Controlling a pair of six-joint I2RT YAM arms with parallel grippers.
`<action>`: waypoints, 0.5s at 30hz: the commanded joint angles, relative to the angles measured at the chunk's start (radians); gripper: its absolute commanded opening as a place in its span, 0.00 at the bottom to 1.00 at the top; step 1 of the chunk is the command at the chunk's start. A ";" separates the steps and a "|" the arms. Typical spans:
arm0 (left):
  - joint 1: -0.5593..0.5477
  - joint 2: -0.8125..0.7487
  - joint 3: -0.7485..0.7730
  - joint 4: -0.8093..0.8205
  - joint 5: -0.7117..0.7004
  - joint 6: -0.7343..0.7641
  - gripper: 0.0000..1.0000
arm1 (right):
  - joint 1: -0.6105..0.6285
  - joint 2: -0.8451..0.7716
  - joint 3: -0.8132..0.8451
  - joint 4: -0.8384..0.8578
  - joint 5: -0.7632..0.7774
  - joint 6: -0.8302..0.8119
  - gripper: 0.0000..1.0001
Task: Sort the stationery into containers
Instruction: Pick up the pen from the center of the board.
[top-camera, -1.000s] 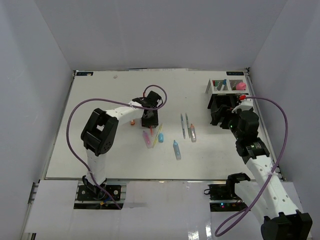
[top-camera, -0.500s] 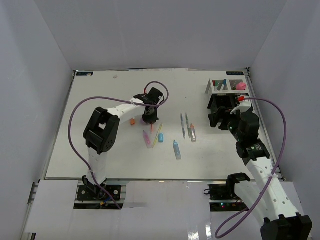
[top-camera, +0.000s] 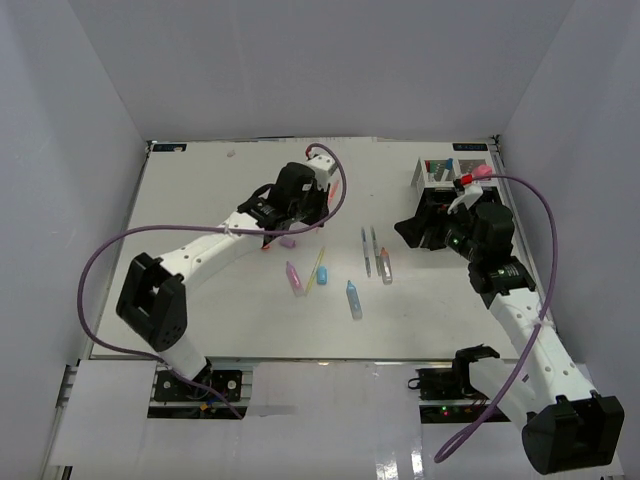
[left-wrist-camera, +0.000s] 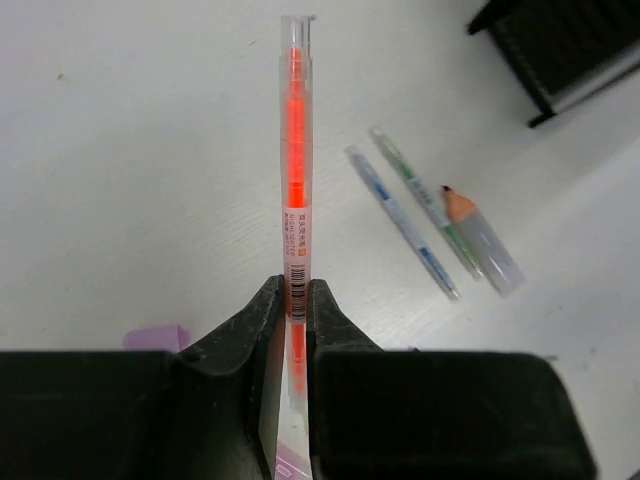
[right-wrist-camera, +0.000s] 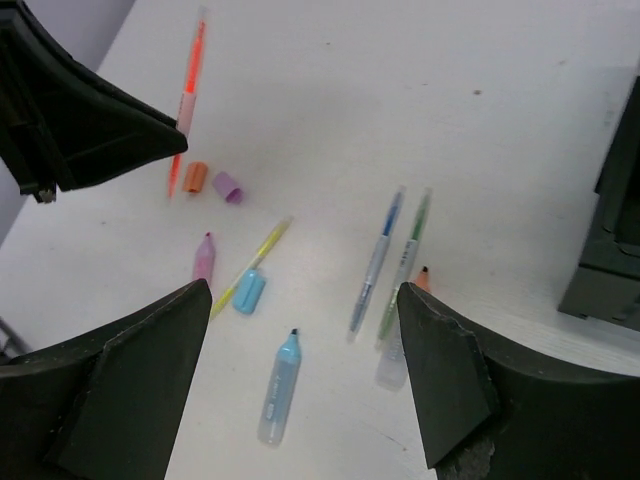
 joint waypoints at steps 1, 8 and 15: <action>-0.040 -0.125 -0.086 0.152 0.144 0.172 0.17 | 0.013 0.069 0.104 0.067 -0.164 0.052 0.82; -0.084 -0.251 -0.204 0.209 0.223 0.305 0.18 | 0.068 0.198 0.221 0.097 -0.239 0.084 0.82; -0.109 -0.294 -0.255 0.226 0.258 0.363 0.20 | 0.157 0.297 0.314 0.119 -0.236 0.113 0.81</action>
